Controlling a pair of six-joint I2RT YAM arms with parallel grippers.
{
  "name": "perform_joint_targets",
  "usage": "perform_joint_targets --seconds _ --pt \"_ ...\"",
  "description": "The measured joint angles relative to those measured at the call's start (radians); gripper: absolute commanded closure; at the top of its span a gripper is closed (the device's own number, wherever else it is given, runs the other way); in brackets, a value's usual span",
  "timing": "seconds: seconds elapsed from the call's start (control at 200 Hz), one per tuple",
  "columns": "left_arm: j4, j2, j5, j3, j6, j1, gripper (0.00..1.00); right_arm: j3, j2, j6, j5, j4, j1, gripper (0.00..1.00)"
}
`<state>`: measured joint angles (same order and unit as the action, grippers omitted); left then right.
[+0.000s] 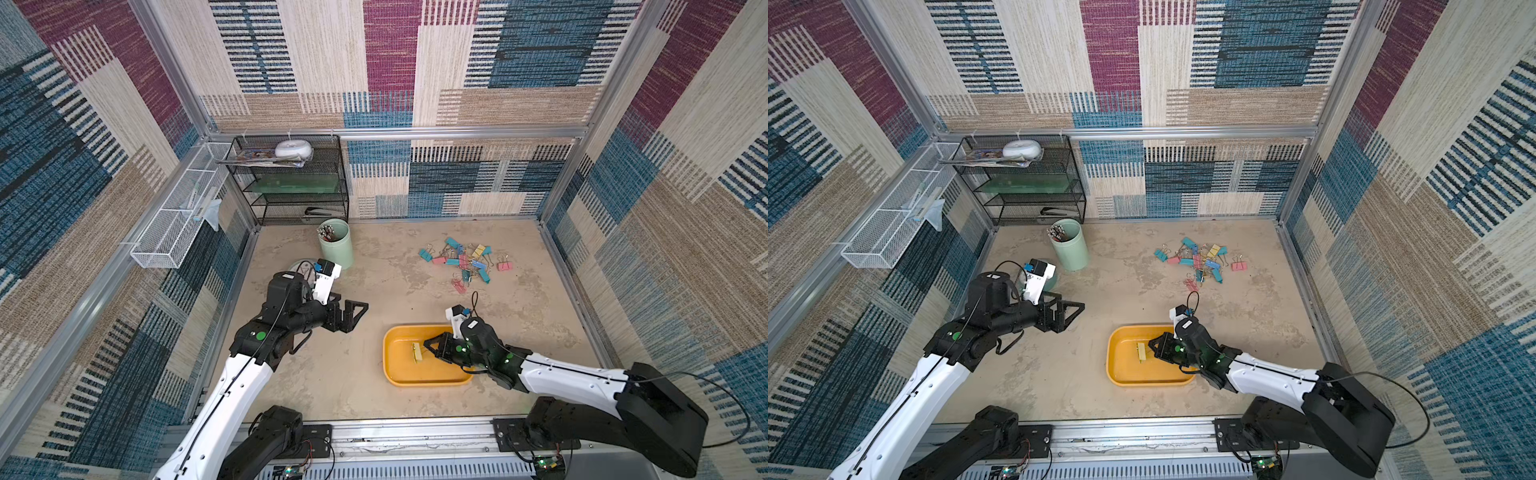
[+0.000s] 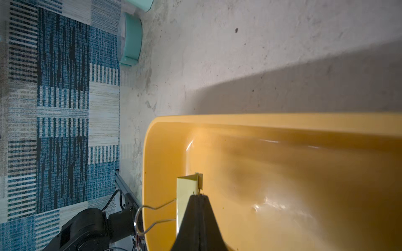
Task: Put the binder clips in the storage box
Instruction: Place the binder clip in the storage box.
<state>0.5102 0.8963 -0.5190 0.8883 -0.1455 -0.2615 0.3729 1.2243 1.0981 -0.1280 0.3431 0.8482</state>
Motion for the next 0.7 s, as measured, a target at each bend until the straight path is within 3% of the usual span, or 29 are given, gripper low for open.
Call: perform_joint_targets --seconds 0.295,0.701 --pt "0.000 0.000 0.000 0.000 0.000 0.000 0.01 0.082 0.210 0.015 0.111 0.128 0.066 1.00" --pt "0.000 0.000 0.003 0.000 0.000 0.000 0.01 0.115 0.333 0.011 0.153 0.205 0.125 1.00"
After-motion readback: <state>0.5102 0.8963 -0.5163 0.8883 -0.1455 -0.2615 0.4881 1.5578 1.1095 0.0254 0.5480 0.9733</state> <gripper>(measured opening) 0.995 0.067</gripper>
